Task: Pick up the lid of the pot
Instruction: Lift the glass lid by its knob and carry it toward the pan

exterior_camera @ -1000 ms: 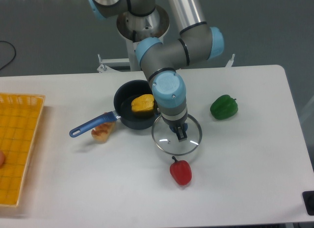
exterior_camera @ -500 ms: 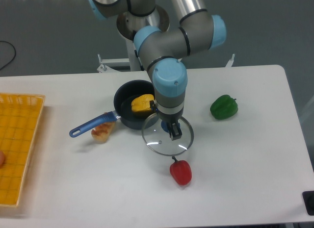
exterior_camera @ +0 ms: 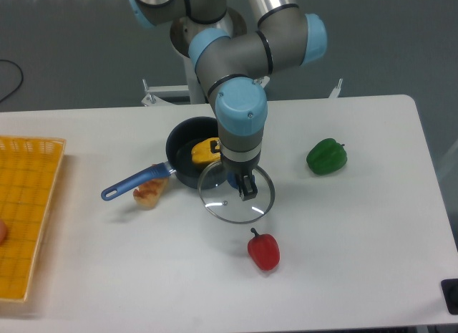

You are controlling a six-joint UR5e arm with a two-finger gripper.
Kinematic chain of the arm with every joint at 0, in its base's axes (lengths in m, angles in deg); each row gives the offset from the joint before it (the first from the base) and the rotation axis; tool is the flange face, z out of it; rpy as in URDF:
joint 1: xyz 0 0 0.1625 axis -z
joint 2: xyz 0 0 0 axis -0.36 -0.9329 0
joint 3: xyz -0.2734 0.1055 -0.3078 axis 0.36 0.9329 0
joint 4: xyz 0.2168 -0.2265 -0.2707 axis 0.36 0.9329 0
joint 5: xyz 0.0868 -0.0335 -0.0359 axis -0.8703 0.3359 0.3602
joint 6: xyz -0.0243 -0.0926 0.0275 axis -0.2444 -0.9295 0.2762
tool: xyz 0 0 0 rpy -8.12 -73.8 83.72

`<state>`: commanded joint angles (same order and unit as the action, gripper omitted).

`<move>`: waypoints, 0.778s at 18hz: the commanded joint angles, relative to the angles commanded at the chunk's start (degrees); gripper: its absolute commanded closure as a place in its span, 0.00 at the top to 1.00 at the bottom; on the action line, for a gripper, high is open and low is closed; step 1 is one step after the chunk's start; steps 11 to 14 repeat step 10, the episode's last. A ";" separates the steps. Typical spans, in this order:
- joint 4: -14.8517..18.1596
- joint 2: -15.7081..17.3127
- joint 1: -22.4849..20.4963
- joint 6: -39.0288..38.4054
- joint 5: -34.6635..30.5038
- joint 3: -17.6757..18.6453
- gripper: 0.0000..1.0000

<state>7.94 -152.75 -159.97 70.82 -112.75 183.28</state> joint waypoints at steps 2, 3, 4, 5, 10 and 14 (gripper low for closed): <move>0.00 0.00 0.35 -0.17 -0.19 -0.09 0.58; 0.00 0.00 0.53 -0.17 -0.19 0.00 0.58; 0.00 0.09 0.53 -0.17 -0.19 -0.09 0.58; 0.00 0.00 0.53 -0.17 -0.19 -0.09 0.58; -0.17 -0.09 0.53 -0.26 -0.27 -0.09 0.58; -0.17 -0.09 0.53 -0.26 -0.27 -0.09 0.58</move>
